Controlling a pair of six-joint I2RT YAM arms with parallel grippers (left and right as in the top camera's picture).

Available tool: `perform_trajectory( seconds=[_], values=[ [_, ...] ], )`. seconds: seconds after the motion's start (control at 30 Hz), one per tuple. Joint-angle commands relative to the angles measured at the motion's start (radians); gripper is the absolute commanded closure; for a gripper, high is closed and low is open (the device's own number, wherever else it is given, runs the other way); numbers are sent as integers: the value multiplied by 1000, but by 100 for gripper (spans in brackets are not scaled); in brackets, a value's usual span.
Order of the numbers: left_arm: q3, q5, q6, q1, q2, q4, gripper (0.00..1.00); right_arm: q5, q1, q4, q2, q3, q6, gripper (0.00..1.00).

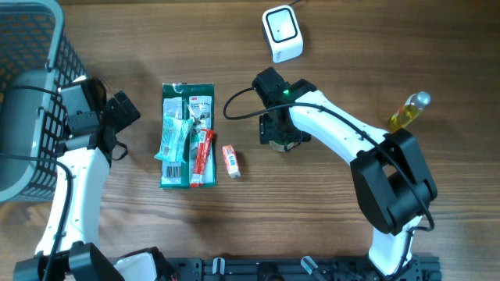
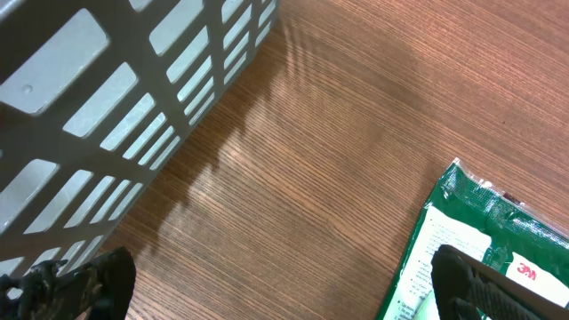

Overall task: Scan the item barcode
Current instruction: 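Lower the right gripper around the jar and close, then lift the green-lidded jar up to the white scanner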

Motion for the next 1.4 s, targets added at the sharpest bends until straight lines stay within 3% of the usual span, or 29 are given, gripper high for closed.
perform_trajectory(
  seconds=[0.0,0.97,1.13,1.23,1.33,1.37],
  values=[
    [12,5,13,4,-13,3,0,-9,3,-2,6,-10,2,23],
    [12,5,12,4,-13,3,0,0,3,17,6,-48,24,21],
    [12,5,13,4,-13,3,0,-1,0,10,1,-18,28,39],
    [12,5,12,4,-13,3,0,-31,-35,-179,-66,119,80,54],
    [12,5,13,4,-13,3,0,-360,-101,-226,-188,175,94,64],
    [12,5,13,4,-13,3,0,-494,-119,-231,-217,175,142,75]
  ],
)
